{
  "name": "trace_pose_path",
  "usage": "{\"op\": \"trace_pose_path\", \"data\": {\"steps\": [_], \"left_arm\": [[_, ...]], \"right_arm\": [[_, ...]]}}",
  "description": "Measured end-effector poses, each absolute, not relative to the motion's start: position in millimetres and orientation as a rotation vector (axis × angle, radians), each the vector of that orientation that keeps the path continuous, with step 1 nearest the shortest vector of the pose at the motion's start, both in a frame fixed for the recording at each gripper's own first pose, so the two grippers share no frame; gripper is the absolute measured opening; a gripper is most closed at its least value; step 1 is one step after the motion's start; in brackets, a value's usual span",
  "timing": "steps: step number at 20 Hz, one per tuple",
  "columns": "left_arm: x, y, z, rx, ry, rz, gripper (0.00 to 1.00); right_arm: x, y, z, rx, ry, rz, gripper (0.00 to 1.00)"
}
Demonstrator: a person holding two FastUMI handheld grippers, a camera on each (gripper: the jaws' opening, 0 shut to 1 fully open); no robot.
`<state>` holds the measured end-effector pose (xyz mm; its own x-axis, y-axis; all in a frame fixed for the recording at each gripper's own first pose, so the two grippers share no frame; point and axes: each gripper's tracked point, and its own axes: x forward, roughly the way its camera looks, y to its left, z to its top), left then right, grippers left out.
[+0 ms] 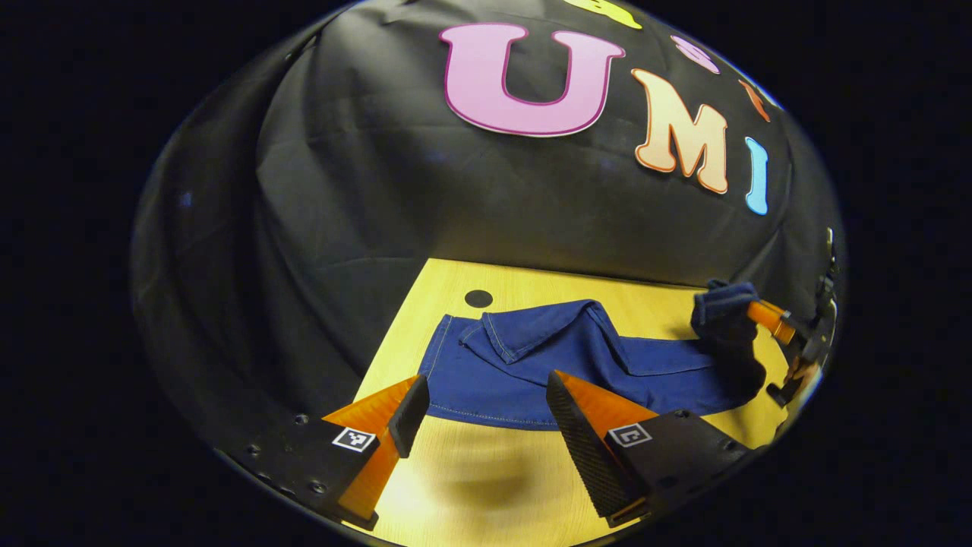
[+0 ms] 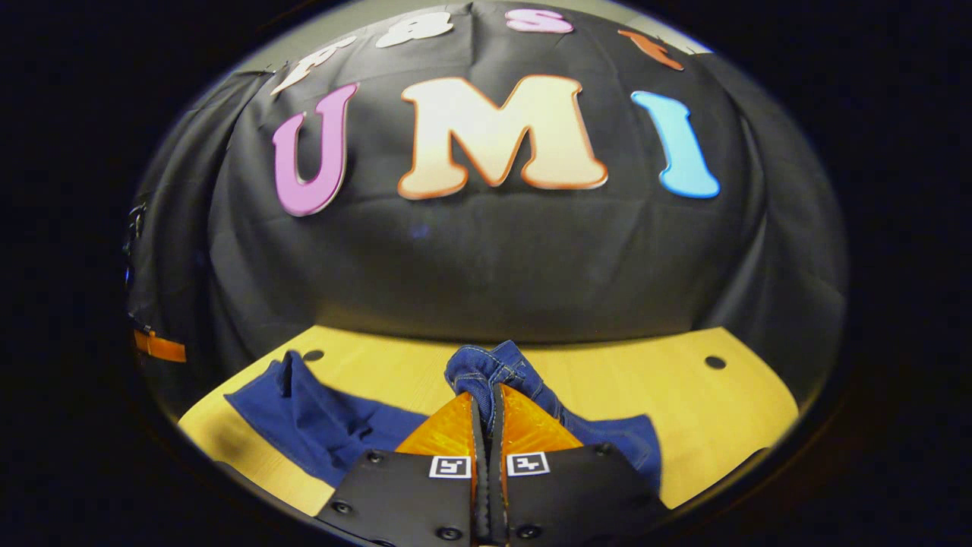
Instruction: Grasp the waist and the cuffs of the jeans and fold them to make the two legs overlap; first hold the waist and fold one-third of the jeans toward the cuffs, then hold the cuffs and fold the remaining one-third in the same direction to finish folding.
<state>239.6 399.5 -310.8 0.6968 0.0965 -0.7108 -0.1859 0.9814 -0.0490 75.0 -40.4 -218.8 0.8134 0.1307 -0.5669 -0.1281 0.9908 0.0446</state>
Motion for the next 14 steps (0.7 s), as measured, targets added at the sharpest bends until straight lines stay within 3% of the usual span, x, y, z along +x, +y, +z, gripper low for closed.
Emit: {"op": "trace_pose_path", "data": {"steps": [5, 6, 10, 14], "left_arm": [[267, 426, -361, -0.179, 0.831, 0.137, 0.98], [277, 434, -373, -0.153, 0.839, 0.134, 0.98], [321, 442, -408, -0.180, 0.852, 0.107, 0.95], [365, 456, -444, -0.359, 0.841, 0.187, 0.96]], "right_arm": [[57, -34, -238, -0.024, 0.751, 0.239, 0.02], [57, -36, -239, -0.029, 0.774, 0.258, 0.14], [47, -40, -252, -0.090, 0.813, 0.281, 0.91], [31, -53, -251, -0.158, 0.842, 0.267, 0.89]]}}
